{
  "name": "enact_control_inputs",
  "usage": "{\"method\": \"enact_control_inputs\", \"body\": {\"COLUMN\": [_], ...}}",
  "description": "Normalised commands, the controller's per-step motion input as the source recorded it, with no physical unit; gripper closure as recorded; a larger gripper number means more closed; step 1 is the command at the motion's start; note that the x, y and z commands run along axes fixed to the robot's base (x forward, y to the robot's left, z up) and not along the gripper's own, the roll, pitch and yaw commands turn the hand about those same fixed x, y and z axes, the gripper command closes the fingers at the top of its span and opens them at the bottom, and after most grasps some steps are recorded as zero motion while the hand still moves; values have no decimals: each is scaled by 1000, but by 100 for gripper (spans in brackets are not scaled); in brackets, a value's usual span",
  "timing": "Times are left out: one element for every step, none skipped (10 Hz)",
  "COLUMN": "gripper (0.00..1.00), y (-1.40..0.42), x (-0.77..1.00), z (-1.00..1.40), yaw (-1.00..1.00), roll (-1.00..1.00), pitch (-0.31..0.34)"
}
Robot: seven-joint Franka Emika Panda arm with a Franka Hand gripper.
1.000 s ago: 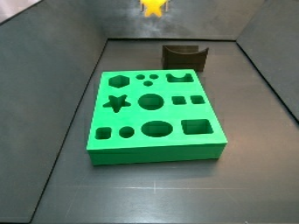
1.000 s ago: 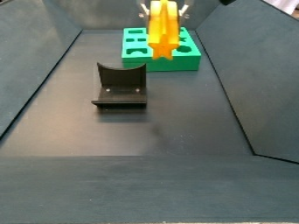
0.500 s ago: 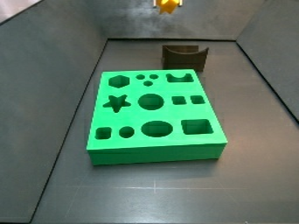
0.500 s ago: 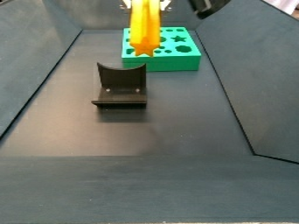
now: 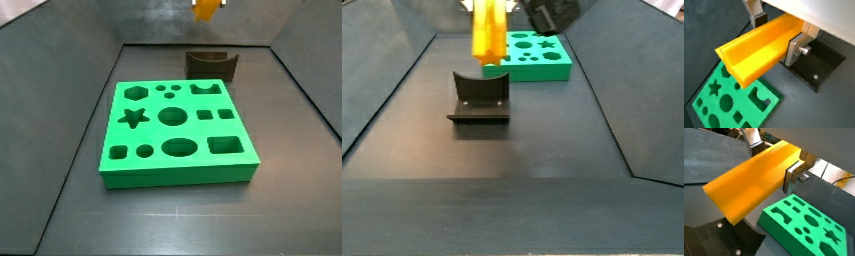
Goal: Pick up the star object. Move up. Place the star object on the fixture. Regrasp the star object. Move to above the board. Insert the star object.
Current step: Place the star object on the fixture.
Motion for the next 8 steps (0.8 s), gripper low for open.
{"method": "enact_control_inputs", "body": {"gripper": [100,100,100,100,100,100,100,100], "y": [34,33,132,132,139,137,141,145], "x": [307,241,153,135,149,156,167,173], "z": [-3,0,-1000,-1000,-1000,-1000,-1000,-1000], "yaw": [-71,-67,-90,-90,-155,-164,-177,-182], "roll": [-169,-155,-1000,-1000,-882,-774,-552,-440], "pitch": [83,82,172,167,154,146,110,86]}}
